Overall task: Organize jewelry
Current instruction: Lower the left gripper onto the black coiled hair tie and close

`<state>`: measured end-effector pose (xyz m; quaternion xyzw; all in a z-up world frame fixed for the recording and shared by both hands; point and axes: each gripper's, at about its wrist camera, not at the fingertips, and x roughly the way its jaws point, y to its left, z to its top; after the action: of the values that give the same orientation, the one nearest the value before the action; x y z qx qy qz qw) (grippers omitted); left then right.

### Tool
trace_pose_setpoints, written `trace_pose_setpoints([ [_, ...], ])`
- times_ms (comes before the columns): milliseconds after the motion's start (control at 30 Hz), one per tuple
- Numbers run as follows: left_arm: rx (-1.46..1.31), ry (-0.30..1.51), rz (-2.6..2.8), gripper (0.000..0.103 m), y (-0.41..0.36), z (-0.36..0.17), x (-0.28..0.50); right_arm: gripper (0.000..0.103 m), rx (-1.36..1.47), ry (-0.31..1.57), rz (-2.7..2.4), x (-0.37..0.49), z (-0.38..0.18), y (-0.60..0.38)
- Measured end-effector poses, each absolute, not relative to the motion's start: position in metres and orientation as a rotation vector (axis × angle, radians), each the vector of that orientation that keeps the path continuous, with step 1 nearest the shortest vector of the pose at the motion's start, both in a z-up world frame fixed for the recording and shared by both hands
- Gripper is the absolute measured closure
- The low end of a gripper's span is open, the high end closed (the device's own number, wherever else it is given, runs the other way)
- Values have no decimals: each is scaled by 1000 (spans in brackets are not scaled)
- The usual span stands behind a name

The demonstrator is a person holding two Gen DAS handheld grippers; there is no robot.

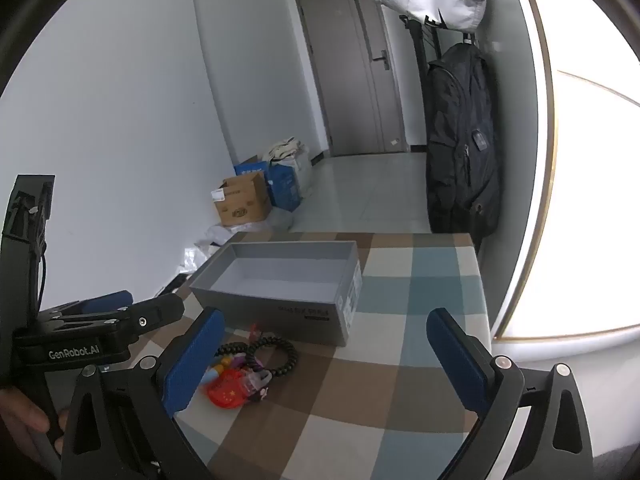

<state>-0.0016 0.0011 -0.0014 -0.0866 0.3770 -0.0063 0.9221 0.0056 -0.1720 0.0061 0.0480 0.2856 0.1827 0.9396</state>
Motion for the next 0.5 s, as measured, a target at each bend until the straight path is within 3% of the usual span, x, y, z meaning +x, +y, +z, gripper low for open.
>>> trace_pose_setpoints([
  [500, -195, 782, -13, 1, 4, -4, -2, 1, 96, 581, 369, 7, 6, -169],
])
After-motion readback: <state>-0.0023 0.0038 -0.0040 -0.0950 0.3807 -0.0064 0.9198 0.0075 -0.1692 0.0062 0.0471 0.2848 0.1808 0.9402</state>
